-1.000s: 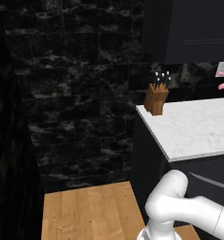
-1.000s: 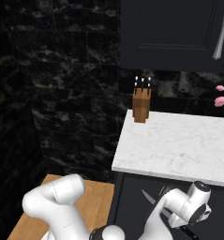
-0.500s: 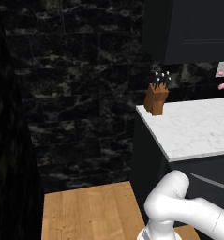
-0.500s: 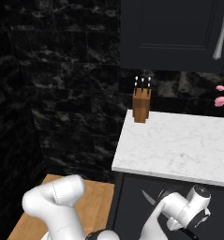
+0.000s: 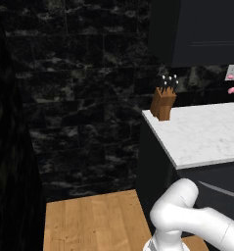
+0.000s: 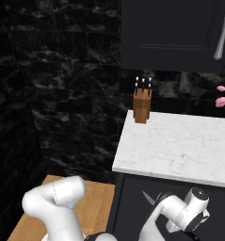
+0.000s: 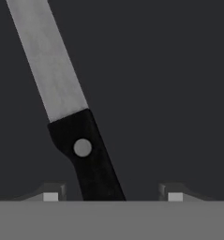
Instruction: Pick up the knife from the drawer and place it on the cutting board. Then place the meat from the plate to the cutting board.
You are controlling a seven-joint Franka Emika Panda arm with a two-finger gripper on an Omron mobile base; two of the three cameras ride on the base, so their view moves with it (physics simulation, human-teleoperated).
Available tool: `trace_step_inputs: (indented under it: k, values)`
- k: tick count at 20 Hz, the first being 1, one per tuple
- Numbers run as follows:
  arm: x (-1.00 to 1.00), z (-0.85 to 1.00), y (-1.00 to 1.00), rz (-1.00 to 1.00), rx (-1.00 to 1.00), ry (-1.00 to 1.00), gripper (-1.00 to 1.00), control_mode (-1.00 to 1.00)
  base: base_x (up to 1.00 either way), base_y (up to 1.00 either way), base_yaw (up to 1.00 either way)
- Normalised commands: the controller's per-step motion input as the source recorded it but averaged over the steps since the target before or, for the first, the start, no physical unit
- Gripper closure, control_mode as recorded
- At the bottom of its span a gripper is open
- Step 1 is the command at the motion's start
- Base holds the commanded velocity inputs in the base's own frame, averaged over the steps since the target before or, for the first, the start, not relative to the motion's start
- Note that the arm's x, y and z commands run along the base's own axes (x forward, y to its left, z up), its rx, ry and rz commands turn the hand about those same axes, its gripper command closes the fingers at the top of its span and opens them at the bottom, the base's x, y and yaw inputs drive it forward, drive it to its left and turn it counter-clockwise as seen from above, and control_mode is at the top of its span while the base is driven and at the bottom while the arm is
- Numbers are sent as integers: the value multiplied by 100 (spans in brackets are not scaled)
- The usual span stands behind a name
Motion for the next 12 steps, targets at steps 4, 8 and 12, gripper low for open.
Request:
trace_step_inputs:
  k: [4, 8, 12]
  values:
    - [0, -3, 3, 0, 0, 0, 100, -100, 0, 0, 0]
    - [0, -1, 3, 0, 0, 1, 100, -100, 0, 0, 0]
    - [0, 4, 0, 0, 0, 0, 100, -100, 0, 0, 0]
